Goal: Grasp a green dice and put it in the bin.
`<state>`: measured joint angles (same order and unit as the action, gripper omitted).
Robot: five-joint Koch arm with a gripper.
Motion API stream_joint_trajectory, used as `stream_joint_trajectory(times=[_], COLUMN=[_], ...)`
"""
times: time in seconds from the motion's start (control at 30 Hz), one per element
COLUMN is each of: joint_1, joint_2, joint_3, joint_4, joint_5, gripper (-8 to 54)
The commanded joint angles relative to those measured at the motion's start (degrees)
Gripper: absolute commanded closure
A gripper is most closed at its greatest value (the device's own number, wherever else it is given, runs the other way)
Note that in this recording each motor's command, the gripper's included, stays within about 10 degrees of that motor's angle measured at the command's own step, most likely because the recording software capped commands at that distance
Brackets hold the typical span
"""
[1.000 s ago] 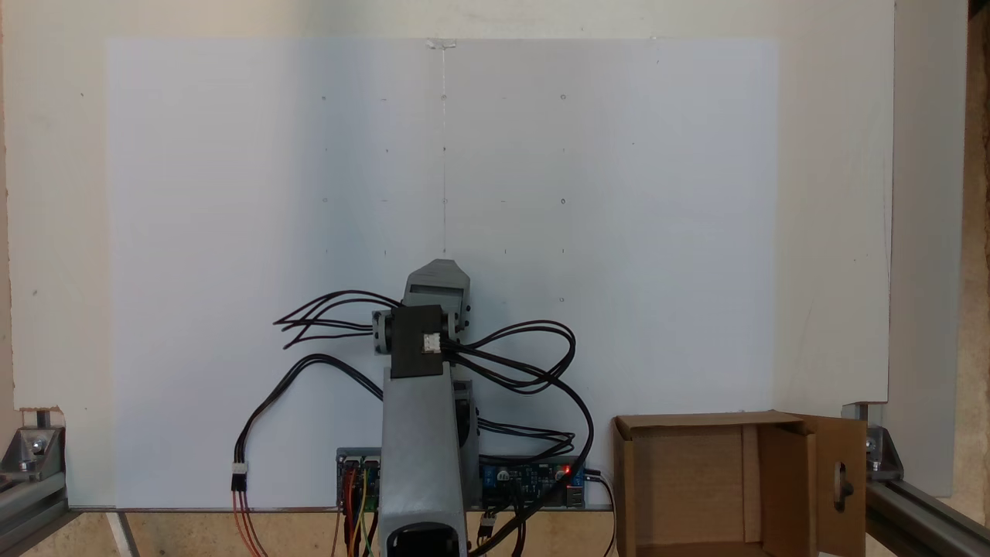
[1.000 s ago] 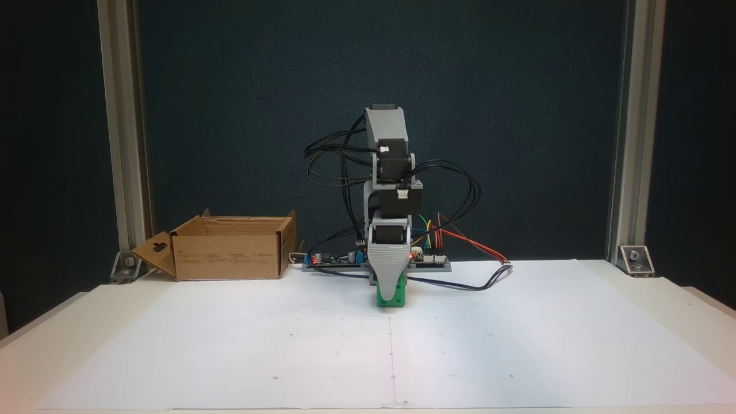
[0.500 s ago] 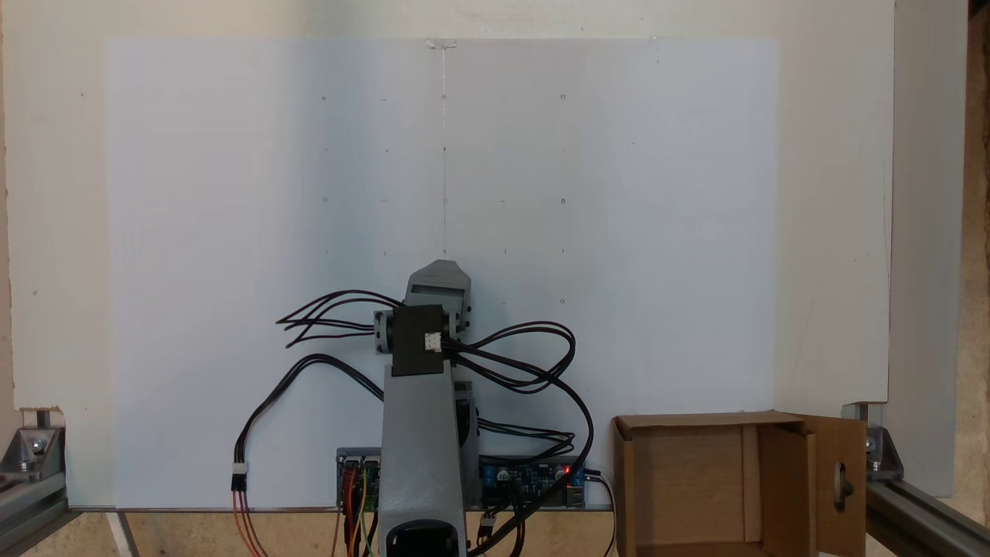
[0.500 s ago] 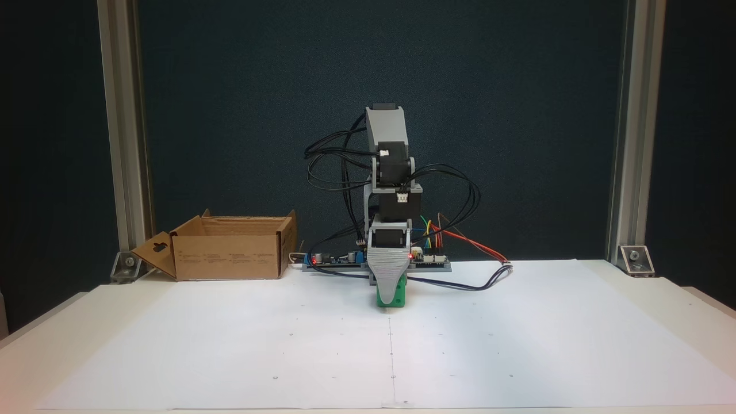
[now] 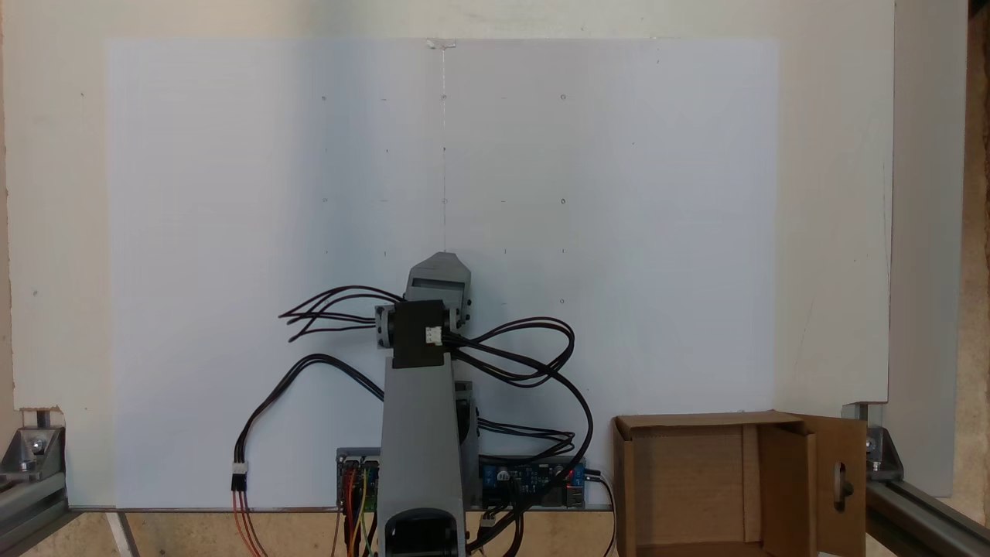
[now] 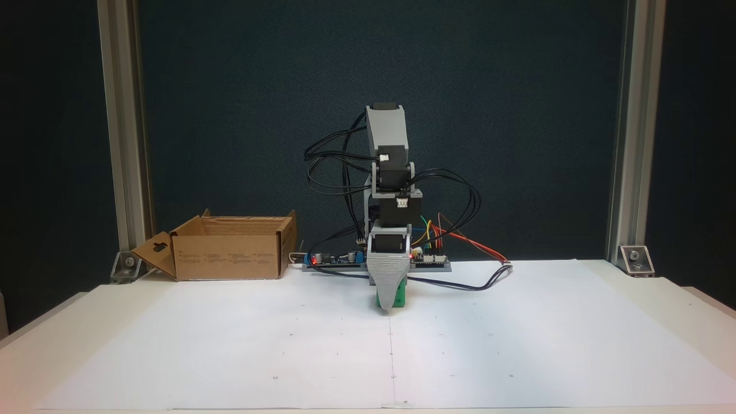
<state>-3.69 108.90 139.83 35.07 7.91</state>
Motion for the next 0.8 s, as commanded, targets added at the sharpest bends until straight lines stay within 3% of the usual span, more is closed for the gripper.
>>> stream_joint_trajectory(times=[0.0, 0.4, 0.5, 0.6, 0.77], joint_1=[0.79, 1.14, 1.05, 0.97, 0.79], joint_2=[0.09, 0.00, 0.00, 0.00, 0.09], joint_3=[-0.35, 0.35, 0.70, 0.88, 1.05], joint_4=[-0.26, -0.26, -0.35, -0.26, -0.26], joint_5=[2.11, 2.11, 2.11, 2.11, 2.11], gripper=[4.0, 7.6, 13.8, 14.3, 24.7])
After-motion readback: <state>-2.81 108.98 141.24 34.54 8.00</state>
